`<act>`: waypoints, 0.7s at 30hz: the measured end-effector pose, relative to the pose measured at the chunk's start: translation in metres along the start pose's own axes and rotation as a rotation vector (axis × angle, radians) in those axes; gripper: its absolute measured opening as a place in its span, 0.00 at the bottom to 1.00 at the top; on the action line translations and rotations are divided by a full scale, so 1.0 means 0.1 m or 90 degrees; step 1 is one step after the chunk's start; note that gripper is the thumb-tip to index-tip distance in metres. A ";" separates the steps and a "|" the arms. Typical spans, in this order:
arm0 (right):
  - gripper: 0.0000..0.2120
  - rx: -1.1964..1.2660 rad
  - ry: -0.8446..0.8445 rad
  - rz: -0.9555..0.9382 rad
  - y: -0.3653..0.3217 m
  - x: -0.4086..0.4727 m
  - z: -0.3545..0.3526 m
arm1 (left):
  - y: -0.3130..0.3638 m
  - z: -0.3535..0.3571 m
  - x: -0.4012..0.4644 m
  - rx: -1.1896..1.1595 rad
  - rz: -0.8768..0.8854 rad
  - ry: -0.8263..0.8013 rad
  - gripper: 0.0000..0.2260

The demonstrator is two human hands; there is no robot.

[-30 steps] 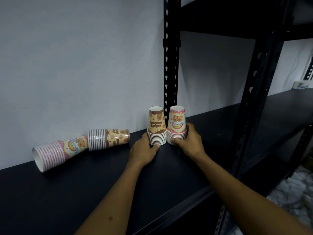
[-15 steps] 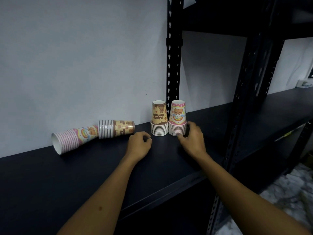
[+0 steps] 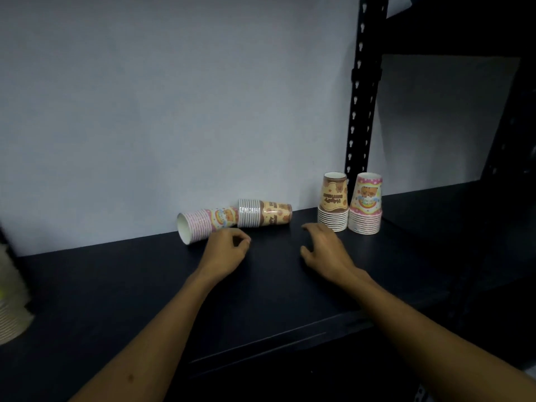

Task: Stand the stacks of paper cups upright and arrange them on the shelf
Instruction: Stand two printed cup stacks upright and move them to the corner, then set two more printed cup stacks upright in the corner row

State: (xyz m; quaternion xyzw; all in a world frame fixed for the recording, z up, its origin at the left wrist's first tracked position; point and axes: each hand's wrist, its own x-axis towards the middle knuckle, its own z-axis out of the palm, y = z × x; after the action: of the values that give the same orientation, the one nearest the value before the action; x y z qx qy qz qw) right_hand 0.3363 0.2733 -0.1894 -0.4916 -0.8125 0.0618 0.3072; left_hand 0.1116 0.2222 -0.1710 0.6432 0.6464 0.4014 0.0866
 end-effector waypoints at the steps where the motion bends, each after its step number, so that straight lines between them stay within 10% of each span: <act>1: 0.26 0.006 0.002 -0.006 -0.05 0.07 0.07 | -0.04 -0.09 0.02 0.010 0.002 0.021 0.06; 7: 0.24 0.087 0.055 0.051 -0.10 0.55 0.34 | -0.15 -0.50 0.25 0.075 0.022 0.168 0.07; 21: 0.38 0.110 -0.031 0.008 0.08 1.04 0.60 | -0.76 -0.42 0.66 0.357 -0.015 0.043 0.32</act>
State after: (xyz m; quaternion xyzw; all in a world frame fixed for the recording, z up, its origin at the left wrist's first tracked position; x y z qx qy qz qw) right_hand 0.2746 0.3765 -0.1956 -0.4668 -0.8083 0.1452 0.3279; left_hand 0.0165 0.2757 -0.1646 0.6208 0.7419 0.2274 -0.1119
